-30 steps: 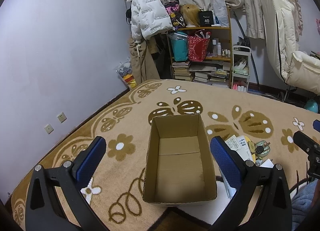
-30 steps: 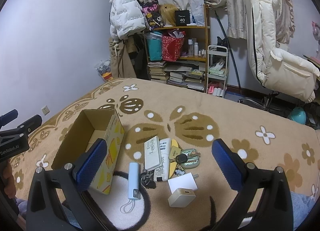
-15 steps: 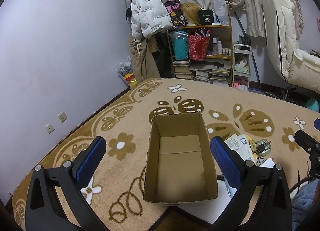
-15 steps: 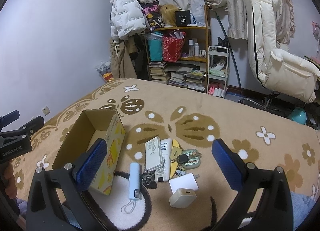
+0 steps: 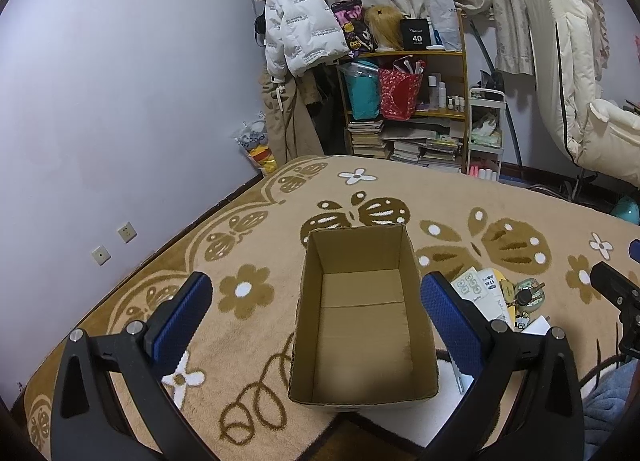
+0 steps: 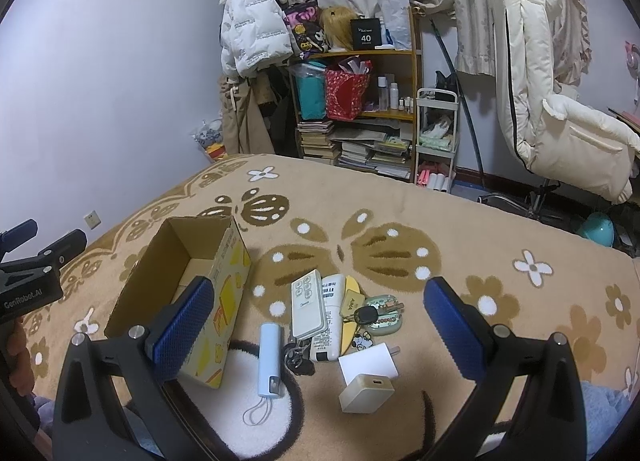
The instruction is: Organize rigid objects
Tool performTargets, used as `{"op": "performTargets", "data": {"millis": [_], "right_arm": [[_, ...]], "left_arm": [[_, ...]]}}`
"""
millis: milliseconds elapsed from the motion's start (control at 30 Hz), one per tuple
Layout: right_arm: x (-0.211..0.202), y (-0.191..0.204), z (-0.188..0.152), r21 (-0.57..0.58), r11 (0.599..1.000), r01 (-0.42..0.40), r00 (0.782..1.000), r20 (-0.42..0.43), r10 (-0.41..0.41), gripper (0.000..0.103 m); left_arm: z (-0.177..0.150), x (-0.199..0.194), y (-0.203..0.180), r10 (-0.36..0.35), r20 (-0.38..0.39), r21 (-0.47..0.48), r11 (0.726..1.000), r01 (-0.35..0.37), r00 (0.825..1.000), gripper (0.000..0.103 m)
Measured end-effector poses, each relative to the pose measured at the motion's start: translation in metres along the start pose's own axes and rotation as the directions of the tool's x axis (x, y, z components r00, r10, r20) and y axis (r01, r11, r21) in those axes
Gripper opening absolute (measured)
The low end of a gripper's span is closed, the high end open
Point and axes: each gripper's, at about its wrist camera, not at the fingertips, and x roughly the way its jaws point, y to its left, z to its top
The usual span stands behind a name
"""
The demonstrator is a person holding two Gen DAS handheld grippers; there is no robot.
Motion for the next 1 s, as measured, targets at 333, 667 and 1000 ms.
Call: {"op": "performTargets", "data": {"millis": [333, 667, 1000], "right_arm": [[0.000, 0.000, 0.001, -0.005, 1.000, -0.003, 1.000, -0.001, 0.003, 0.103], [0.016, -0.013, -0.005, -0.033, 0.999, 0.024, 0.999, -0.034, -0.025, 0.103], [0.056, -0.015, -0.008, -0.025, 0.998, 0.061, 0.986, -0.151, -0.064, 0.103]], "left_arm": [[0.003, 0.003, -0.001, 0.030, 0.009, 0.018, 0.999, -0.031, 0.999, 0.103], [0.019, 0.038, 0.013, 0.060, -0.031, -0.007, 0.998, -0.060, 0.998, 0.103], [0.005, 0.088, 0.027, 0.032, -0.168, -0.109, 0.993, -0.051, 0.985, 0.103]]}}
